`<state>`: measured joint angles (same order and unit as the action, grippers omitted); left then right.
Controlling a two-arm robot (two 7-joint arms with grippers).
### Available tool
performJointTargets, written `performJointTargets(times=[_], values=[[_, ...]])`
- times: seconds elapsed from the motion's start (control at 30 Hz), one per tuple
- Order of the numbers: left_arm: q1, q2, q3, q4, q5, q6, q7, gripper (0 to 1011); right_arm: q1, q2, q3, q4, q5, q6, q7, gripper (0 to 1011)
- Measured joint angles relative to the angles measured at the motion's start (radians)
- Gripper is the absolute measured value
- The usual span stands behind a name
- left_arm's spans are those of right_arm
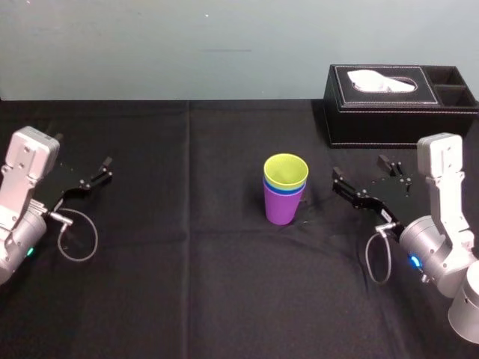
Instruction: Stack the three plastic cups sequentially using one hand.
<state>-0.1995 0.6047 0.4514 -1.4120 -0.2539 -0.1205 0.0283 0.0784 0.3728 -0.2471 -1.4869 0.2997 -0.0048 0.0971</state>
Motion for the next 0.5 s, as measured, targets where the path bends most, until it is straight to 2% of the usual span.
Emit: performJointTargets(times=[0.5], values=[[0.000, 0.000, 0.000, 0.000, 0.000, 0.000, 0.000, 1011, 0.000, 0.003, -0.002, -0.005, -0.003, 0.000, -0.003, 1003]])
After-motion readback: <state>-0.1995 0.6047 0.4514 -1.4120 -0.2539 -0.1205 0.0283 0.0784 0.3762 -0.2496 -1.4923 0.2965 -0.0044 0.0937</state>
